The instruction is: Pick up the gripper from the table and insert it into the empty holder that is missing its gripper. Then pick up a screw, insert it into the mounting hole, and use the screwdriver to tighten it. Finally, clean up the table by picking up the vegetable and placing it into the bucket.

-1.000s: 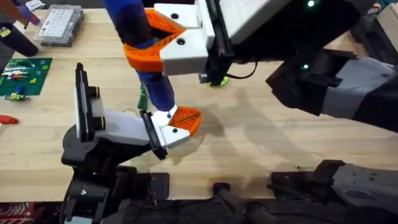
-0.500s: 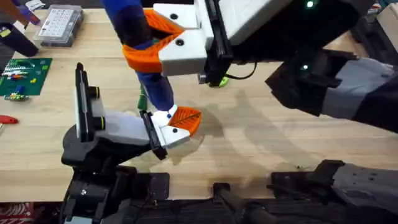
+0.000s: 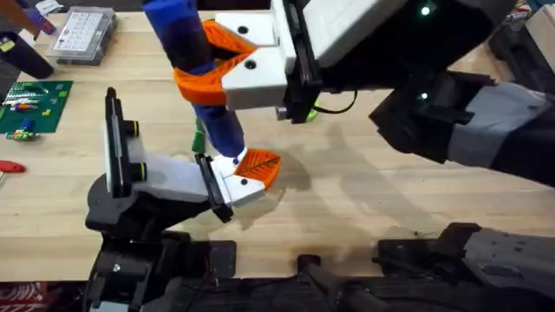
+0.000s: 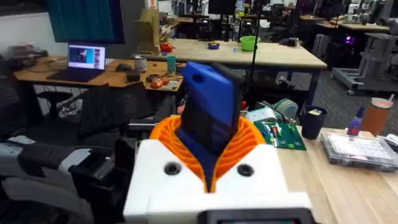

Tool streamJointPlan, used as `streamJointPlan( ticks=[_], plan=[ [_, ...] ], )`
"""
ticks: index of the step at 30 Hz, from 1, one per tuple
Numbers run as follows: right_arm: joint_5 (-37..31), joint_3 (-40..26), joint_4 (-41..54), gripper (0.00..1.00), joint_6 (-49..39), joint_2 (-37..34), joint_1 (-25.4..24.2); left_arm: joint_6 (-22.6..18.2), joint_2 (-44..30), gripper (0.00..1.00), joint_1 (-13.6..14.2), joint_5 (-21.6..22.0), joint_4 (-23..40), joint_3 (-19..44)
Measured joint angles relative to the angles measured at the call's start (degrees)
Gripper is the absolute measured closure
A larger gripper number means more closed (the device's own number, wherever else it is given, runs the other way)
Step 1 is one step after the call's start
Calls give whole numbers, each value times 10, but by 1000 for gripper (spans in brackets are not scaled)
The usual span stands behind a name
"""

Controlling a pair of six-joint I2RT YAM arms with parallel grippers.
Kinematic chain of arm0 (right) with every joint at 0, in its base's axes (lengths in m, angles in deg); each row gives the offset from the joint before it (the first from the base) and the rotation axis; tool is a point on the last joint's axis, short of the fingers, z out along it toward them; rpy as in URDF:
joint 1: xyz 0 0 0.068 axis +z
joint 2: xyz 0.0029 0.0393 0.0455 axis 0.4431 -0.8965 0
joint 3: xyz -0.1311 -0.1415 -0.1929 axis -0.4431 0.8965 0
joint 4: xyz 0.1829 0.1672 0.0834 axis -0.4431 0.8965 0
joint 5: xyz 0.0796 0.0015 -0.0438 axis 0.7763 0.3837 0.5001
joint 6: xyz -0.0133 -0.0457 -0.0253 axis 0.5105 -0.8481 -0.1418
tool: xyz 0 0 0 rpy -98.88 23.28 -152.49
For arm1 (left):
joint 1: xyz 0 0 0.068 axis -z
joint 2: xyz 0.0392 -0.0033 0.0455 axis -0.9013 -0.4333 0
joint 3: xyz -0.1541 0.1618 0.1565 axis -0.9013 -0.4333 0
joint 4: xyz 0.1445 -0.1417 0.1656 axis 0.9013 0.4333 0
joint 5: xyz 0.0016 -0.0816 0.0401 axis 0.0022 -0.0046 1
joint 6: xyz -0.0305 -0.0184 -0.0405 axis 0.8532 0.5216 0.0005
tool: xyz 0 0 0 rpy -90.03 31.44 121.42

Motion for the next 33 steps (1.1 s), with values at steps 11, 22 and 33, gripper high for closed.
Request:
streamJointPlan(
  ticks=[11,22,33],
  plan=[
    [-11,0,-2,976,-2,-1,6,0,0,984,0,0,0,0],
    [-16,0,3,976,-2,-7,9,0,0,984,0,0,0,0],
    [-24,0,10,976,-4,-7,9,0,0,984,0,0,0,0]
  ],
)
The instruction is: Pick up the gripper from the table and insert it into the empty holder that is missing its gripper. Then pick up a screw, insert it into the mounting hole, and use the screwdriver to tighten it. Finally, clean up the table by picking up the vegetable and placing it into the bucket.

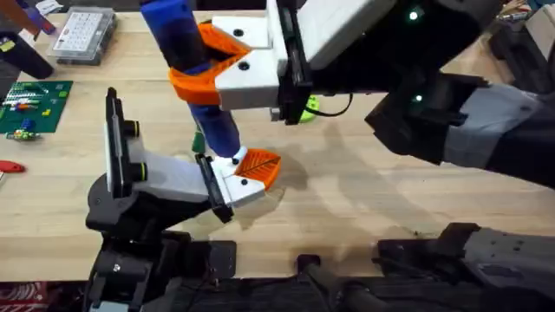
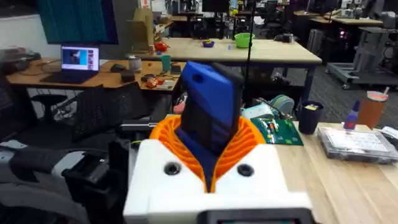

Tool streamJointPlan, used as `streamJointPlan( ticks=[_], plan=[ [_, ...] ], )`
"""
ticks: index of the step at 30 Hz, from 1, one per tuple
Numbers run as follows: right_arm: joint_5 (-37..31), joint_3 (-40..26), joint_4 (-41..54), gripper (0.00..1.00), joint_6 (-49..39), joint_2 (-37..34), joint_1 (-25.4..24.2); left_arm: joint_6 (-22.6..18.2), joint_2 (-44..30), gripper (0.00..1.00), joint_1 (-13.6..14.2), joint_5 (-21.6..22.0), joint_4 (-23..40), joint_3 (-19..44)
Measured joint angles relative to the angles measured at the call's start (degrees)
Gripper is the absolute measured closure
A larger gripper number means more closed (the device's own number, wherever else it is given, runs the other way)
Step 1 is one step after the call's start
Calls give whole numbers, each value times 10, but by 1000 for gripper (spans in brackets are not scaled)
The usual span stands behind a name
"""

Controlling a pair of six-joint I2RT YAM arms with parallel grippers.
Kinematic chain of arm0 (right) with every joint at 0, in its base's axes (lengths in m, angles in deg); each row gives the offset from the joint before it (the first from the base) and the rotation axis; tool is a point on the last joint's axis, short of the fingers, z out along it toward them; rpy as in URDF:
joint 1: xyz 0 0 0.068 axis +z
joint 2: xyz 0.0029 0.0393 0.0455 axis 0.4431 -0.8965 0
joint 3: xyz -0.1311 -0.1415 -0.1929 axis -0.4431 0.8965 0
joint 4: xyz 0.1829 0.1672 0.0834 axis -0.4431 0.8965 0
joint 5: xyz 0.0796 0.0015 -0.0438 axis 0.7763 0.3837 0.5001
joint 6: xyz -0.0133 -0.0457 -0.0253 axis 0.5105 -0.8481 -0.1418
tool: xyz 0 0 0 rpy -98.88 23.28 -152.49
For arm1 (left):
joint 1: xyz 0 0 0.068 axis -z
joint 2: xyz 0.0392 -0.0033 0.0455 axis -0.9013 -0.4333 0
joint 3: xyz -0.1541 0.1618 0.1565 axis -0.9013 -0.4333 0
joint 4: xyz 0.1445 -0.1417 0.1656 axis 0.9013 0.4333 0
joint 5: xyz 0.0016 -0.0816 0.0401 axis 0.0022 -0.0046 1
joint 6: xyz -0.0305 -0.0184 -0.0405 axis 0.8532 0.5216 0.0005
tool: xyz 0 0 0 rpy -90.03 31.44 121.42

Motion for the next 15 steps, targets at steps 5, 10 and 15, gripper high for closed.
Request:
streamJointPlan(
  ticks=[5,10,15],
  plan=[
    [-2,0,6,976,-1,0,-2,0,0,984,0,0,0,0],
    [-2,2,8,976,0,0,-4,0,0,984,0,-2,0,0],
    [-2,2,8,976,2,0,-4,0,0,984,0,-2,0,0]
  ],
)
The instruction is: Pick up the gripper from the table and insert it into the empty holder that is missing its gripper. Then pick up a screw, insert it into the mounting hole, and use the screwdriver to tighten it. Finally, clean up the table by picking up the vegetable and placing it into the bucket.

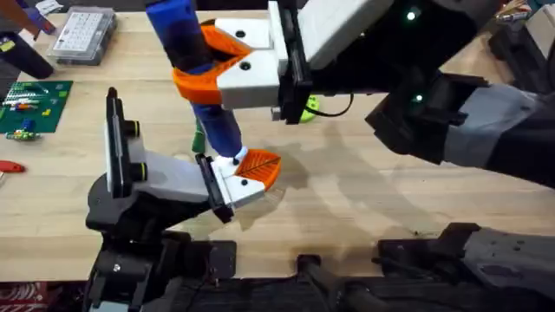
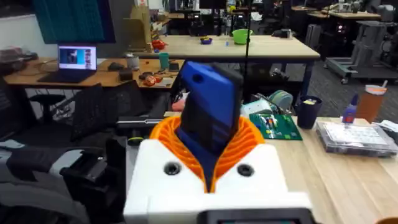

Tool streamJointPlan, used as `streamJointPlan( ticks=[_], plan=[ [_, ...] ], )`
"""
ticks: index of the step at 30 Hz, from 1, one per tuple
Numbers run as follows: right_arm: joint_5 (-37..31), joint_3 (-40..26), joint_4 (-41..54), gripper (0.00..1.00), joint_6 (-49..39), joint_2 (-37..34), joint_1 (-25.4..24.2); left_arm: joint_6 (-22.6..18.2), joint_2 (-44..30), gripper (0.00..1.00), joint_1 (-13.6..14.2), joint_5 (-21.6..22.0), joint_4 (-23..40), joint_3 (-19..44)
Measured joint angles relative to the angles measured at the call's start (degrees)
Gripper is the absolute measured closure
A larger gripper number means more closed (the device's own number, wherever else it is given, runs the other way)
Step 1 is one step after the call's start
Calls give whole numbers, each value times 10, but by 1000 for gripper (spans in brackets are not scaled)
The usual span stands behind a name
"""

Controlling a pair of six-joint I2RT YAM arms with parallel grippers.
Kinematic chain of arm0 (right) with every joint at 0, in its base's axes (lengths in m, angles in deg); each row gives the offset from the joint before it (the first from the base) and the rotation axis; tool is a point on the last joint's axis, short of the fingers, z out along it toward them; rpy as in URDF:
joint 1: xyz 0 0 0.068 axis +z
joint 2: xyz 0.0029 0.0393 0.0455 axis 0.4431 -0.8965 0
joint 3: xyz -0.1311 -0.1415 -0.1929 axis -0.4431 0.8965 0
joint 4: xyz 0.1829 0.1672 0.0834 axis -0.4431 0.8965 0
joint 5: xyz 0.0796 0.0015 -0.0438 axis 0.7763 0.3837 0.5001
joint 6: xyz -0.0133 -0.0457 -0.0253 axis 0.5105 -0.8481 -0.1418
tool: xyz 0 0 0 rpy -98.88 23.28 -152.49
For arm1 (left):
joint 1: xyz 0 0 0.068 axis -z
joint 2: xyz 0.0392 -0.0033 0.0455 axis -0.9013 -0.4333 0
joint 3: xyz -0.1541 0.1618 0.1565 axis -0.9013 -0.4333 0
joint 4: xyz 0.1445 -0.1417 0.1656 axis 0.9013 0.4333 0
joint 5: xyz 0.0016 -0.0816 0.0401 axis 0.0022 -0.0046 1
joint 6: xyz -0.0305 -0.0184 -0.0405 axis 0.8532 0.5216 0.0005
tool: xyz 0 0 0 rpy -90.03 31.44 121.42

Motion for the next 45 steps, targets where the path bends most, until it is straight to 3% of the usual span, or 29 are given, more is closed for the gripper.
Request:
streamJointPlan(
  ticks=[13,45],
  plan=[
    [3,4,-65,976,16,0,0,0,0,984,0,0,0,0],
    [23,4,-39,976,27,0,-5,0,0,984,0,0,0,0]
  ],
)
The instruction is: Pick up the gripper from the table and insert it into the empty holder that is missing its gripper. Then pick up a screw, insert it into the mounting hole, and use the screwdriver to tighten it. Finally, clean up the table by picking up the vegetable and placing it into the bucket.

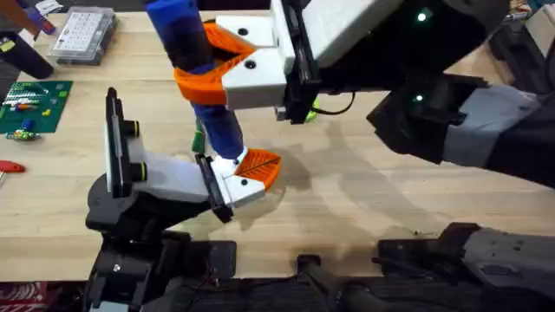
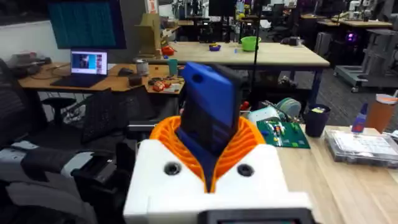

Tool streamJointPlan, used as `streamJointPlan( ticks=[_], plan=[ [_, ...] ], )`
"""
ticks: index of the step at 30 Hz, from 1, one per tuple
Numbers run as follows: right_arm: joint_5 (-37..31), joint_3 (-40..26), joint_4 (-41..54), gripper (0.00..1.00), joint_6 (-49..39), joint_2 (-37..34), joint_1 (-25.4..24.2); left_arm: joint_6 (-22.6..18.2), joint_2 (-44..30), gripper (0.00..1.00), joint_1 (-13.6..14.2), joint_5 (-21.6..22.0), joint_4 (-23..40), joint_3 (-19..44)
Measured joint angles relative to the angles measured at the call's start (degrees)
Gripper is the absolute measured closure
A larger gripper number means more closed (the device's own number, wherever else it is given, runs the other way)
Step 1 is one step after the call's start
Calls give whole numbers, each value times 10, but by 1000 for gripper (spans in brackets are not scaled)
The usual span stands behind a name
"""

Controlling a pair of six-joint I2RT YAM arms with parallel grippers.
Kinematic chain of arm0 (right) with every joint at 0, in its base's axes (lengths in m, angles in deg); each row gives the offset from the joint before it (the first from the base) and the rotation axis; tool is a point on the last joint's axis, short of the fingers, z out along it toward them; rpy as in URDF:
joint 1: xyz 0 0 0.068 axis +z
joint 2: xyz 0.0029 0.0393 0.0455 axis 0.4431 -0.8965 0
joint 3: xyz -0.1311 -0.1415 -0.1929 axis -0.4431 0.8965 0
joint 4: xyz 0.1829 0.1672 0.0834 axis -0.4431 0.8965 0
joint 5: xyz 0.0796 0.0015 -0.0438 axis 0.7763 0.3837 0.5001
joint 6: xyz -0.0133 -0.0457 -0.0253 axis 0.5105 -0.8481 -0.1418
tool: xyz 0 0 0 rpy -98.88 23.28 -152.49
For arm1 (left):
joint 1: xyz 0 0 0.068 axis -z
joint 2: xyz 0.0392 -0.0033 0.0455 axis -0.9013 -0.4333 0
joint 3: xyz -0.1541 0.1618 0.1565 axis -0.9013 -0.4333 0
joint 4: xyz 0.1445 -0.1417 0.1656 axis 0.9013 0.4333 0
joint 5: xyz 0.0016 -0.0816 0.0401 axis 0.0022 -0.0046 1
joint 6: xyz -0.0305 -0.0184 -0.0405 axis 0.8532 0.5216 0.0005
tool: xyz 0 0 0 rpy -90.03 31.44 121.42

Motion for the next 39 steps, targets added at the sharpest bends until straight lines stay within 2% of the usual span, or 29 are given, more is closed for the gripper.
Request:
streamJointPlan(
  ticks=[39],
  plan=[
    [-5,0,26,976,-21,0,0,2,0,984,0,0,0,0]
  ],
)
